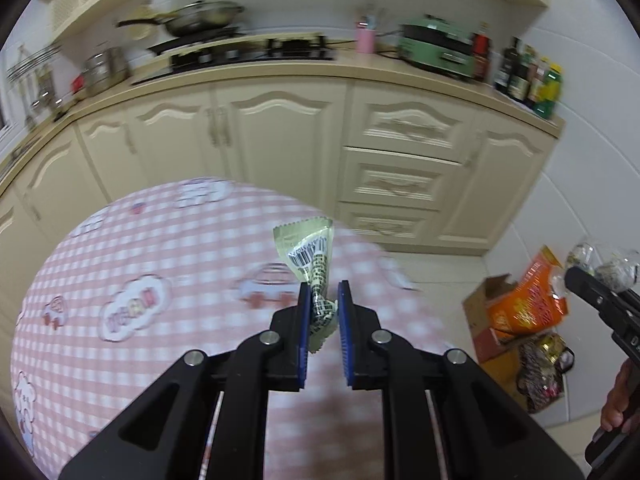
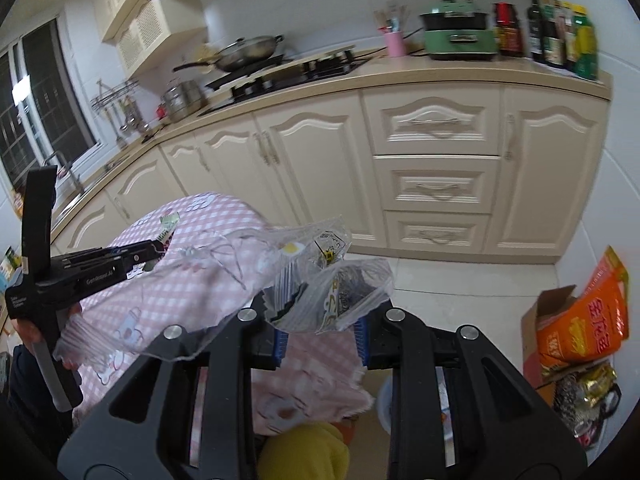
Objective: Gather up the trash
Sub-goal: 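Carry both items to the blue bucket and open both tools over it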
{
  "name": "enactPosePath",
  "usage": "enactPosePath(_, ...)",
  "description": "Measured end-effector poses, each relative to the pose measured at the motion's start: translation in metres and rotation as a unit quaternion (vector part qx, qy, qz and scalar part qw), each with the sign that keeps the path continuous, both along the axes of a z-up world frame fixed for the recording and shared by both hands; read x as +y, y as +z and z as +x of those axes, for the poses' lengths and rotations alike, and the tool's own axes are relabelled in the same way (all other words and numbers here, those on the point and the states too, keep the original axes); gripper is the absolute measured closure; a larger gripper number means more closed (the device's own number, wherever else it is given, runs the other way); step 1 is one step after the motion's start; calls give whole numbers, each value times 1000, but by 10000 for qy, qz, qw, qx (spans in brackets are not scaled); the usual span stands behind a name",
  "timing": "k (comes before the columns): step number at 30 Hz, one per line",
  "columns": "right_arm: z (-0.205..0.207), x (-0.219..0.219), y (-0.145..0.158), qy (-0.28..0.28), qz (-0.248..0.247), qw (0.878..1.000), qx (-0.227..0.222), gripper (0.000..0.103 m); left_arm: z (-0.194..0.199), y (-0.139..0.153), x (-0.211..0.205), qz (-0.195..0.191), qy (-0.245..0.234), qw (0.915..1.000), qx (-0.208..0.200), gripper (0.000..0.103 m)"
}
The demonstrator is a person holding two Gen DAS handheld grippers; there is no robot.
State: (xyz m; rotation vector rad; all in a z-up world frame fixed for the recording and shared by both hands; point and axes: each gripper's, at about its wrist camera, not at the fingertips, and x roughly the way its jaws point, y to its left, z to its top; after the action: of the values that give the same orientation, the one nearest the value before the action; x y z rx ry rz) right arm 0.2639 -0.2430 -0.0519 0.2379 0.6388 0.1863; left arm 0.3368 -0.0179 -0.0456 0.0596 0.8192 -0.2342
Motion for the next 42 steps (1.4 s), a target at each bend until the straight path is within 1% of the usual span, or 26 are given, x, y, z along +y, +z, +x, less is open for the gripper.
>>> enactPosePath(5, -24, -38, -4, -367, 24, 9993, 8, 77, -16, 0, -56, -22, -497, 9988, 17, 90)
enactPosePath(9, -41, -69, -12, -672, 73, 9977, 64, 76, -31, -5, -106, 2, -967, 9953, 71, 90)
enactPosePath(13, -60, -100, -25, -985, 165, 9948, 175, 76, -44, -19, -152, 80, -1397, 9898, 248, 90)
enactPosePath(15, -69, -114, -33, -1120, 212, 9931, 258, 76, -50, -32, -179, 166, -1649, 9854, 389, 90)
enactPosePath(20, -87, -137, -50, -1306, 196, 9903, 422, 77, -58, -63, -220, 374, -1944, 9777, 696, 90)
enactPosePath(21, -89, -141, -54, -1327, 211, 9898, 467, 77, -59, -68, -226, 388, -1986, 9765, 747, 90)
enactPosePath(24, -92, -152, -68, -1388, 258, 9879, 638, 76, -59, -80, -238, 477, -2079, 9736, 808, 82)
enactPosePath(26, -91, -155, -78, -1363, 300, 9875, 736, 76, -57, -88, -242, 615, -1984, 9745, 853, 79)
enactPosePath(27, -91, -156, -81, -1349, 314, 9874, 772, 76, -55, -90, -242, 647, -1958, 9746, 871, 77)
enactPosePath(28, -90, -156, -86, -1319, 342, 9873, 819, 76, -52, -92, -242, 662, -1933, 9746, 918, 68)
enactPosePath(29, -88, -155, -89, -1302, 367, 9871, 855, 76, -49, -94, -240, 643, -1865, 9755, 970, 65)
enactPosePath(32, -78, -153, -98, -1228, 468, 9866, 971, 76, -45, -93, -232, 560, -1679, 9786, 1054, 65)
enactPosePath(34, -70, -151, -102, -1178, 621, 9858, 1020, 75, -45, -89, -221, 482, -1560, 9810, 1047, 64)
enactPosePath(35, -64, -150, -103, -1137, 719, 9853, 1051, 56, -44, -87, -216, 463, -1506, 9821, 1029, 62)
enactPosePath(36, -58, -150, -104, -1103, 819, 9841, 1125, 20, -45, -84, -210, 448, -1425, 9837, 996, 60)
enactPosePath(37, -53, -149, -106, -1189, 903, 9812, 1221, 17, -46, -82, -205, 440, -1359, 9850, 969, 57)
enactPosePath(38, -51, -150, -106, -1304, 982, 9797, 1167, 17, -48, -80, -200, 428, -1301, 9861, 944, 55)
enactPosePath(39, -50, -149, -105, -1302, 1048, 9797, 1109, 17, -49, -78, -195, 395, -1248, 9872, 912, 55)
enactPosePath(40, -48, -147, -104, -1184, 1120, 9806, 1086, 17, -51, -76, -191, 376, -1212, 9880, 883, 54)
enactPosePath(42, -46, -144, -104, -1094, 1122, 9812, 1129, 17, -54, -73, -185, 366, -1138, 9895, 812, 52)
